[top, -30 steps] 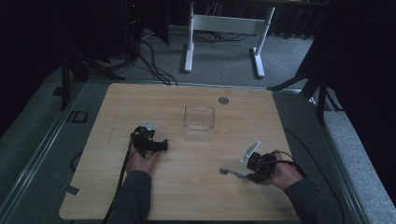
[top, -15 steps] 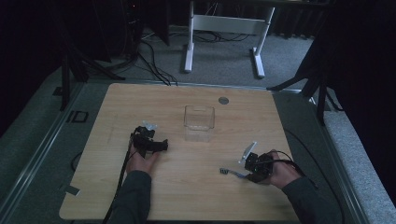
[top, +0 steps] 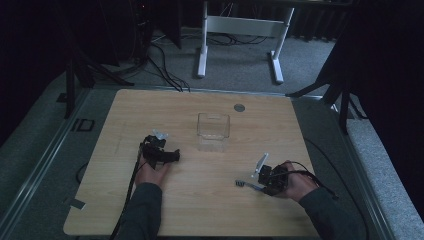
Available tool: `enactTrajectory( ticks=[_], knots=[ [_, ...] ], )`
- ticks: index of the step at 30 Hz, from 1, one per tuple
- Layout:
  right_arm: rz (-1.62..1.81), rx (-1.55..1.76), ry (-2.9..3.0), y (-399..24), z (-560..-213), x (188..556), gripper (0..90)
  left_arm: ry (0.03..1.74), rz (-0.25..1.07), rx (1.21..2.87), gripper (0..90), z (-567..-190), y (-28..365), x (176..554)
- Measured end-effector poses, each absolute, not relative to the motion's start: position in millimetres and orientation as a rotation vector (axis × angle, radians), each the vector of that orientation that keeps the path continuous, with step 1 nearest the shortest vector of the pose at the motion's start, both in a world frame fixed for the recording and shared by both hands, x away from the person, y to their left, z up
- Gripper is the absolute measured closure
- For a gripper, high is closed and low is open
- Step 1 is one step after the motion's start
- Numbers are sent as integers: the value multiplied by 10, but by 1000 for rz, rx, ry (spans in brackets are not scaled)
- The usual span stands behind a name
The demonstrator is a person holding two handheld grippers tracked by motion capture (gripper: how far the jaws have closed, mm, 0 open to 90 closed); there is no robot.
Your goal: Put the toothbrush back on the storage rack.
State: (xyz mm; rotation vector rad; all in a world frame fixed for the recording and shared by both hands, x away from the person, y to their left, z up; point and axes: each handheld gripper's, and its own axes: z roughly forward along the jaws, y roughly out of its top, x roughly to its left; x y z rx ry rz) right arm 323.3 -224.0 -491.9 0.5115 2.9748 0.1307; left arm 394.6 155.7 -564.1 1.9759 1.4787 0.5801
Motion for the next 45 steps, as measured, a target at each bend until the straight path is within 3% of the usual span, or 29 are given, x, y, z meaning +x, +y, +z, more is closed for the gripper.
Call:
enactTrajectory(
  ticks=[45],
  knots=[
    [26, 466, 3034, -2107, -5136, 3348, 796, 1479, 580, 1976, 16, -5640, 1557, 3947]
  ],
)
